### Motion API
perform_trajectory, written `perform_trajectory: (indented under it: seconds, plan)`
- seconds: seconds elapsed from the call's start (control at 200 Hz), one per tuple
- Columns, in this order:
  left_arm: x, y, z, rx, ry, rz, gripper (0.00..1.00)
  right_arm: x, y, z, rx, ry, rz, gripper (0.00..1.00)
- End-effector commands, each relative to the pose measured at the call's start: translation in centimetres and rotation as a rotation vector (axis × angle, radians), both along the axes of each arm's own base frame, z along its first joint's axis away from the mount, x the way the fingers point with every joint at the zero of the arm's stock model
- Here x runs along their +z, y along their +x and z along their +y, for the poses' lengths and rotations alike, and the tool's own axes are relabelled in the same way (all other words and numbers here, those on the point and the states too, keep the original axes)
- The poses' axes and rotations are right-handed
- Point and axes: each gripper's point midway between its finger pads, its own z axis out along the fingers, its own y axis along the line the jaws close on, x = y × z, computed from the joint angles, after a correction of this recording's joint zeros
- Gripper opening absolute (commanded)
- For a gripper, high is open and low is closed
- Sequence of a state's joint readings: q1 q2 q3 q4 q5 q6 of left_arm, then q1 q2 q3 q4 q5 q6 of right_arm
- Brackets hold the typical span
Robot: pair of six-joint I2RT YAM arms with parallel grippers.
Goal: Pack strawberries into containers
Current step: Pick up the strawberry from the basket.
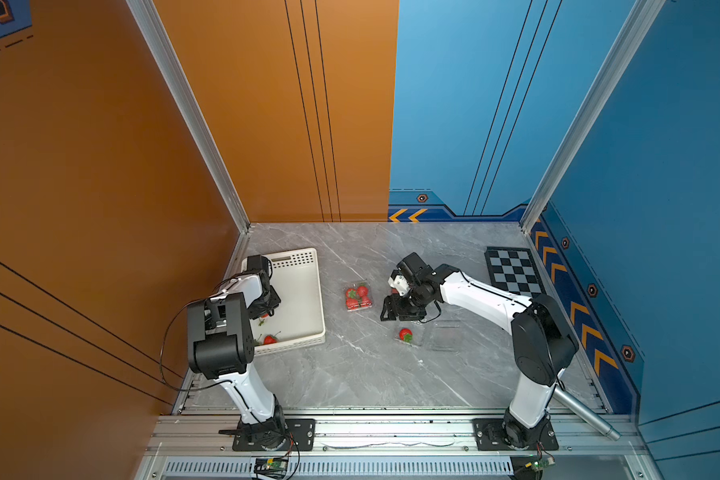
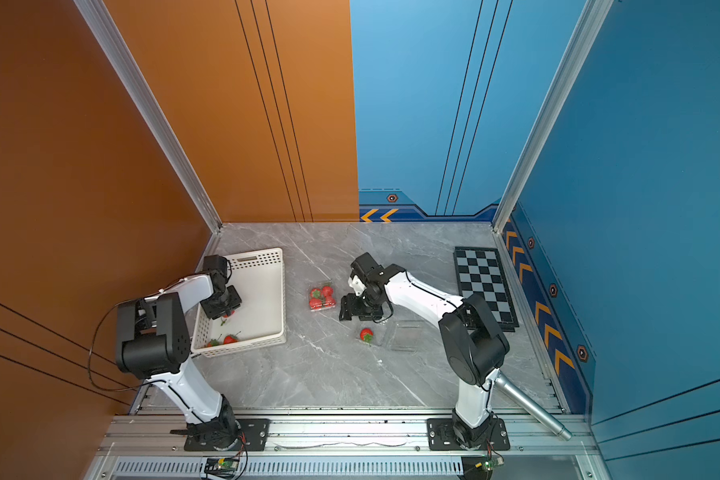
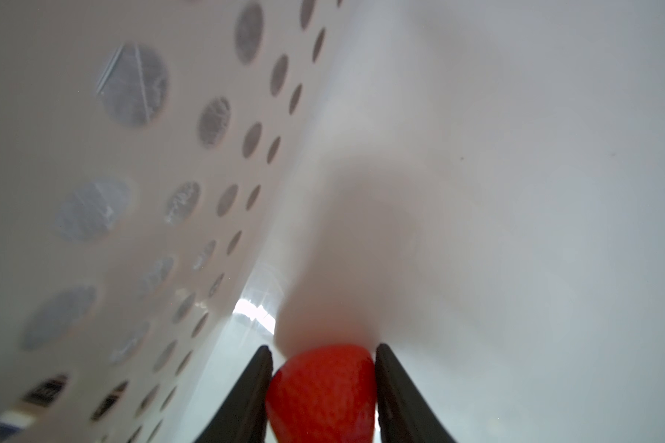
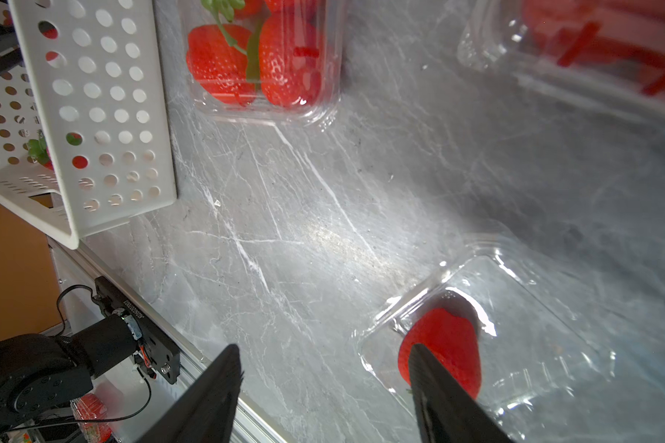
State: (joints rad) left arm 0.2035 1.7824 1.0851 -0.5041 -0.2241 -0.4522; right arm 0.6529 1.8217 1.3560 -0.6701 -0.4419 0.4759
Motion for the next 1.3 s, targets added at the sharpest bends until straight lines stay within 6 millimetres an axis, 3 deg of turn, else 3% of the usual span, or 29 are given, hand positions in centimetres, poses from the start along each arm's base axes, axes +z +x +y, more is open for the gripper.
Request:
perform_trajectory:
  seconds: [0.0,0.165,0.591,0.821,1.006,1.291]
  plan:
    - [-1.1,-0.8,-0.7,-0.009,-0.035,0.046,0.35,1.1,-0.1,-0.4,-0.021,0.011,-0.019,0.71]
    - [-1.1,-0.6,-1.3,-0.019,-0.056,0.041,0.24,1.3,-0.2,-0.5,-0.027,0.014,-0.025,0.71]
    - [0.2,-0.4,-2.6,-0.025,-0.133,-0.012,0.24,1.6,-0.4,-1.0,-0.042,0.008,-0.029,0.71]
    - [2.6,-0.4,-3.2,-0.038,-0.127,-0.043,0.25,1.5,-0.5,-1.4,-0.054,-0.002,-0.032,0.71]
    - [5.2,-0.9,-3.9,-0.065,-0.097,-0.067,0.26,1.3,-0.5,-2.8,-0.088,-0.018,-0.030,0.72]
    - [9.1,-1.9,-6.8,-0.151,-0.079,-0.110,0.27,1.2,-1.4,-5.6,-0.151,-0.043,-0.036,0.72]
